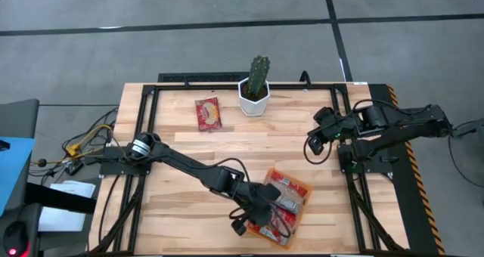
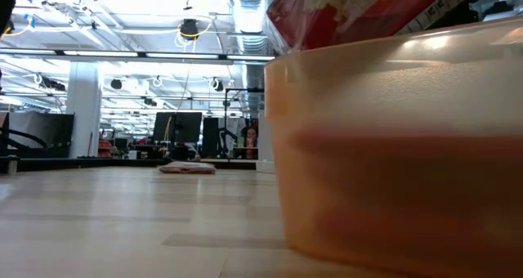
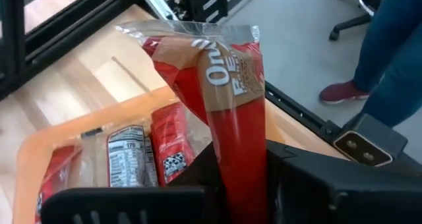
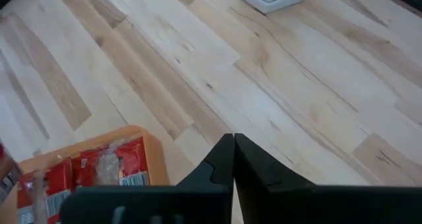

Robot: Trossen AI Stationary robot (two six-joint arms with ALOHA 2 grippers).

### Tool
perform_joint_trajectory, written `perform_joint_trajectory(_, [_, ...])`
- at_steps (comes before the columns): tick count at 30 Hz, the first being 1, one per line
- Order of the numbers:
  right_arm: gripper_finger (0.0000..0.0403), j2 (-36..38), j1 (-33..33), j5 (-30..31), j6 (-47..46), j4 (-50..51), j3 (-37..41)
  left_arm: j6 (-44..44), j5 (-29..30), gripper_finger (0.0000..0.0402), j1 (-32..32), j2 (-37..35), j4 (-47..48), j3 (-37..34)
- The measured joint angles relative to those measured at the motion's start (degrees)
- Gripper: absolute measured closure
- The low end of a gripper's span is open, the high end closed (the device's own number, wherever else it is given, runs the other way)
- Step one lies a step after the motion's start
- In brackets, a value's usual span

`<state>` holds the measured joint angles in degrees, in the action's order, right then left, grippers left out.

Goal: Sort popcorn bags into baskets
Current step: Put the red popcorn bag into the orange container

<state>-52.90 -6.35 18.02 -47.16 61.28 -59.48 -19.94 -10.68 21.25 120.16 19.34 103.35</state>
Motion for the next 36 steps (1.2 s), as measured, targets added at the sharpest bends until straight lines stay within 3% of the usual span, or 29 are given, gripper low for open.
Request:
perform_joint_trajectory(10, [0.038, 0.0, 0.0, 0.0, -0.1, 0.0, 0.0, -4.4, -0.6, 0.0364, 0.6, 0.0, -0.7, 0.0])
perform_joint_trajectory(21, [0.0357, 0.0, 0.0, 0.0, -0.6, 0.0, 0.0, -2.8, -2.1, 0.0274, -0.6, 0.0, -1.4, -0.4])
perform_joint_trajectory(31, [0.0359, 0.0, -0.1, -1.4, -1.1, 0.0, 0.0, -0.3, 5.0, 0.0242, -3.8, 0.0, -1.9, -0.4])
perform_joint_trajectory(36, [0.036, -2.7, -6.5, -7.1, -5.9, -1.4, 0.0, 5.7, 5.5, 0.0244, -6.2, -3.2, 8.9, 1.4])
